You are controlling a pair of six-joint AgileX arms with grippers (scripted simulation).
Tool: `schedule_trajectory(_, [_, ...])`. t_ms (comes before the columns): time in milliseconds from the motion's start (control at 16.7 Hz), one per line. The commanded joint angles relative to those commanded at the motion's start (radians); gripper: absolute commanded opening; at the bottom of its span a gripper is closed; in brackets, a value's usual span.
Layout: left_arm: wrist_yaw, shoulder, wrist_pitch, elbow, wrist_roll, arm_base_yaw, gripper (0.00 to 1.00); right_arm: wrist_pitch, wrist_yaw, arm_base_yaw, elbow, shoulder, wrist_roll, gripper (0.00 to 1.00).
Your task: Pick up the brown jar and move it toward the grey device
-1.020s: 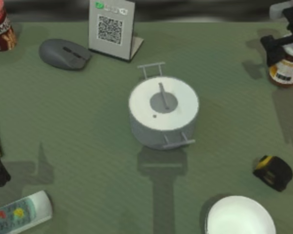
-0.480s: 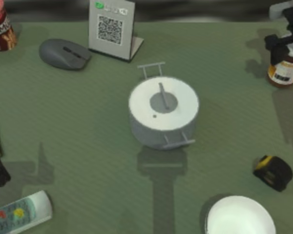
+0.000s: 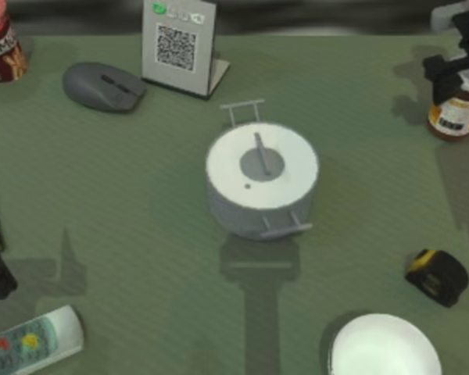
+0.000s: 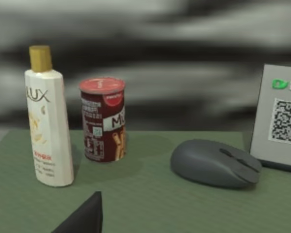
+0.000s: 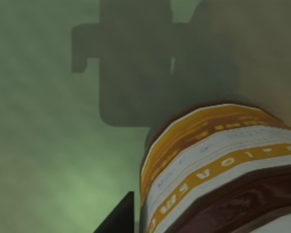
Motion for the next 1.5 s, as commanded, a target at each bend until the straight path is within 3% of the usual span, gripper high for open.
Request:
schedule_trajectory(540, [0.0,0.0,0.0,0.0,0.0,0.0,1.0,0.001,0.0,-0.002,-0.015,-0.016,0.003,0.0])
schedule_trajectory(1140, [0.0,0.0,0.0,0.0,0.0,0.0,1.0,0.009,-0.006,0.011,-0.504,-0.496,0.001,0.0])
schedule_trajectory(1500, [0.0,0.0,0.0,0.0,0.0,0.0,1.0,0.008,-0.007,0.007,-0.555,-0.547,0.003,0.0])
